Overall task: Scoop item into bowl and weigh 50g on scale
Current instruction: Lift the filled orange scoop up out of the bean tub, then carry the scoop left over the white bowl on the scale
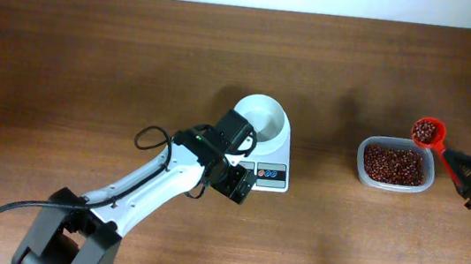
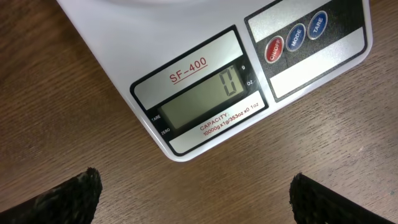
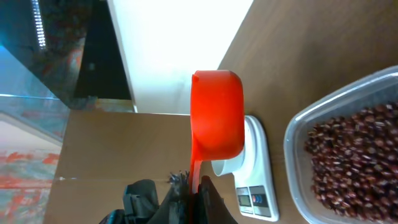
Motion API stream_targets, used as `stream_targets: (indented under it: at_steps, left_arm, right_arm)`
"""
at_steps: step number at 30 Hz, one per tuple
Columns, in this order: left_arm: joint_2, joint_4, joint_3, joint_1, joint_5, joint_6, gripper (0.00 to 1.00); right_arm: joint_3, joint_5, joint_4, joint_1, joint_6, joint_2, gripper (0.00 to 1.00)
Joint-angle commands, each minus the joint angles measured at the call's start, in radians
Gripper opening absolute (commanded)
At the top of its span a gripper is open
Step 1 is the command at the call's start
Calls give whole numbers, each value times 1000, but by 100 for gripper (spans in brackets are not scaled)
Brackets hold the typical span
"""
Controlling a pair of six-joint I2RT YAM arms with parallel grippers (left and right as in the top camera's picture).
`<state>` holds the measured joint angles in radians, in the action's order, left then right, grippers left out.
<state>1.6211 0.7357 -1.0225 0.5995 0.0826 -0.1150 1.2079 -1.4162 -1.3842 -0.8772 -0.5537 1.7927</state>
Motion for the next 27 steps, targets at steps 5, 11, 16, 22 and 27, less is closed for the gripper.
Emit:
stream_targets:
  at_steps: [5, 11, 16, 22, 27]
  left_arm:
    - [-21, -2, 6, 5, 14, 12, 99]
    - [-21, -2, 6, 5, 15, 12, 99]
    - [-21, -2, 6, 5, 14, 12, 99]
    - [-21, -2, 6, 5, 14, 12, 99]
    - [-21, -2, 6, 5, 14, 12, 99]
  right_arm:
    - [20, -136, 11, 174, -15, 5, 4]
    - [20, -135, 12, 326, -15, 5, 4]
    - [20, -135, 11, 428, -15, 5, 4]
    - [20, -135, 24, 489, -10, 5, 4]
    - [20, -135, 123, 525, 89, 5, 4]
